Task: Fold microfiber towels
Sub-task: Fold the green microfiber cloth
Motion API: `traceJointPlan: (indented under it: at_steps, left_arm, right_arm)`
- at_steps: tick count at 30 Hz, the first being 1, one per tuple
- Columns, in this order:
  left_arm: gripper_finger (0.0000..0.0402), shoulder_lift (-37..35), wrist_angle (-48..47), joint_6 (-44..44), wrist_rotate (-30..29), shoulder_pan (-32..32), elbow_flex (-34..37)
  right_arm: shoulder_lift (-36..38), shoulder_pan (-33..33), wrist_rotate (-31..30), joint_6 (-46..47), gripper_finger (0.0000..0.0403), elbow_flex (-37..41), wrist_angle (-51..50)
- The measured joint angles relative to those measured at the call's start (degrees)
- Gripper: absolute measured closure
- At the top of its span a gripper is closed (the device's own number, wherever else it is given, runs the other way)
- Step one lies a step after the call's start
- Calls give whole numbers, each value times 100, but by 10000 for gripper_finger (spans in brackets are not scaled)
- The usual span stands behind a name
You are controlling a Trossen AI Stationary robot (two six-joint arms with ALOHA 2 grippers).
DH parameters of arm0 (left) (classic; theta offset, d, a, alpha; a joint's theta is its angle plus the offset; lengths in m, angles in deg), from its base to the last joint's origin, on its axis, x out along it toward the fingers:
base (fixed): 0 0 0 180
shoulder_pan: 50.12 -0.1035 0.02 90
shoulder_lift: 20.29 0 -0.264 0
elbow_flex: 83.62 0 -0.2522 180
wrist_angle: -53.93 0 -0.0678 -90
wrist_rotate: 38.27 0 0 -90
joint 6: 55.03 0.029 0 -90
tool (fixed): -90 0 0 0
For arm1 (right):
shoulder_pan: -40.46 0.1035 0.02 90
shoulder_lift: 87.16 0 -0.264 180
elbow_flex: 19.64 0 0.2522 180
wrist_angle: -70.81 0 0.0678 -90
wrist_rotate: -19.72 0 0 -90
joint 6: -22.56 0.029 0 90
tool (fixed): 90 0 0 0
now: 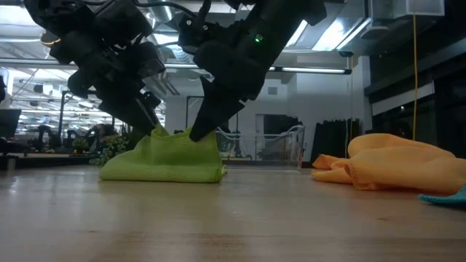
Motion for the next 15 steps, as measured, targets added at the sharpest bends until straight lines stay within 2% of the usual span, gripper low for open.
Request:
traceJointPlan:
  at_steps: [7,15]
  left_arm:
    - [386,-70,-74,-428,-58,68,0]
    - [400,-722,-464,-990,-684,489,0]
  right_arm:
    - [2,-2,-596,37,400,0,-32]
    - [74,-2,-1233,356,400,-7,-633]
